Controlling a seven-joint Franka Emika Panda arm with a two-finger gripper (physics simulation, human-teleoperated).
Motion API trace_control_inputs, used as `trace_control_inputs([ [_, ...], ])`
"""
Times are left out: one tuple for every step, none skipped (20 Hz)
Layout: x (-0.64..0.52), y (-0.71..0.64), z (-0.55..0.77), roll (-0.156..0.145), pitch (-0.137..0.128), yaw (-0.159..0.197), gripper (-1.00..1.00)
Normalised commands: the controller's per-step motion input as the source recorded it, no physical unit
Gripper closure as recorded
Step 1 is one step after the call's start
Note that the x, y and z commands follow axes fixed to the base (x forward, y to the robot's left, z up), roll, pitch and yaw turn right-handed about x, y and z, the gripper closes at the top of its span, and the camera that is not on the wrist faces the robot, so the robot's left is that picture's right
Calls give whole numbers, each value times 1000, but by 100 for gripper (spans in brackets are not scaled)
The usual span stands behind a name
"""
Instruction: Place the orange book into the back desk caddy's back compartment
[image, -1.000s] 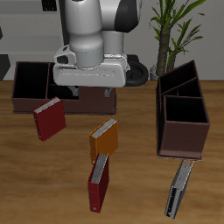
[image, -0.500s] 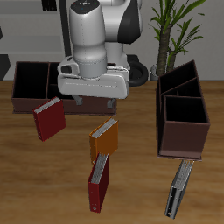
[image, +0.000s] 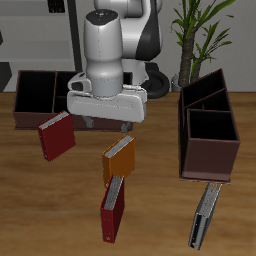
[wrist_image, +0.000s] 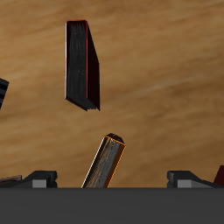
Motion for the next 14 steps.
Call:
trace_control_inputs([
  [-5, 22, -276, -26, -58, -154, -100],
  [16, 25, -247, -57, -101, 75, -100],
  [75, 40, -137, -45, 6, -49, -100],
  [119, 50, -575, 49, 92, -223, -100],
  [43, -2, -333, -24, -3, 14, -100],
  [36, -39, -322, -29, 12, -117, -100],
  [-28, 125, -160, 37, 6, -34, -100],
  [70, -11, -405, -30, 33, 17, -100],
  [65, 10, -249, -10, 2, -77, -100],
  [62, 56, -253, 28, 37, -86, -100],
  [31, 167, -256, 2, -21, -16, -100],
  [-2, 156, -208, -39, -35, 57, -100],
  [-11, 45, 3, 0, 0, 0, -100],
  [101, 179, -445, -20, 56, -70, -100],
])
